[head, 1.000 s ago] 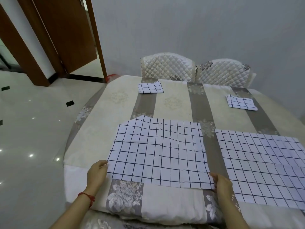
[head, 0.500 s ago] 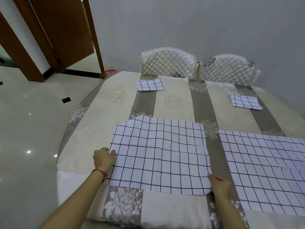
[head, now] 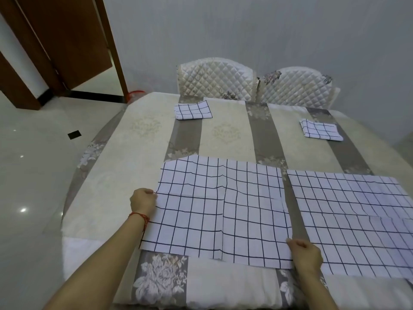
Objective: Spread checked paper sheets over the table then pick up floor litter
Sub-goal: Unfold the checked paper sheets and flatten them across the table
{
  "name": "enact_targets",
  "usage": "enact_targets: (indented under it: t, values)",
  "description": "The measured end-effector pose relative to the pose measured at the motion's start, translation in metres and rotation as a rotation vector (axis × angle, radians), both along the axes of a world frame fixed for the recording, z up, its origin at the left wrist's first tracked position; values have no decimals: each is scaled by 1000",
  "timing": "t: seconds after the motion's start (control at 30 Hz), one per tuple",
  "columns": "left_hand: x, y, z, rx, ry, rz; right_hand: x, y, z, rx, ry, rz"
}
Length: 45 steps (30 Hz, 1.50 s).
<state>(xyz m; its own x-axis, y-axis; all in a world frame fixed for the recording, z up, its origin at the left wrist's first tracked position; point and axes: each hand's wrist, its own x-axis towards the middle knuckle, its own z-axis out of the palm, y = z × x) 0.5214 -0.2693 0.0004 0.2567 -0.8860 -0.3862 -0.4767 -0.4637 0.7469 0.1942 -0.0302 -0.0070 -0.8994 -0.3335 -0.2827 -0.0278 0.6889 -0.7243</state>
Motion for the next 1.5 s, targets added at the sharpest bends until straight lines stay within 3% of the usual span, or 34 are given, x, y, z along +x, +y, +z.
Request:
enact_targets:
  t: [0.23,0.47,0.77,1.07,1.27,1.5]
  values:
    - [43,10,-2,-130,-108,46,15,-7,-3,-22,-56,107]
    - [73,20,-1,-123,-170,113,32,-14,-8,-11,-109,178]
    - [5,33,-6,-74,-81,-168,10,11,3,86,64,-26]
    - [31,23,-3,-60,-182,-123,11,6,6,85,72,11]
    - [42,9,2,144,-149,-314,17,1,1,73,106,67]
    - [24,-33,1,25,-121,-212,17,-2,4,54,109,46]
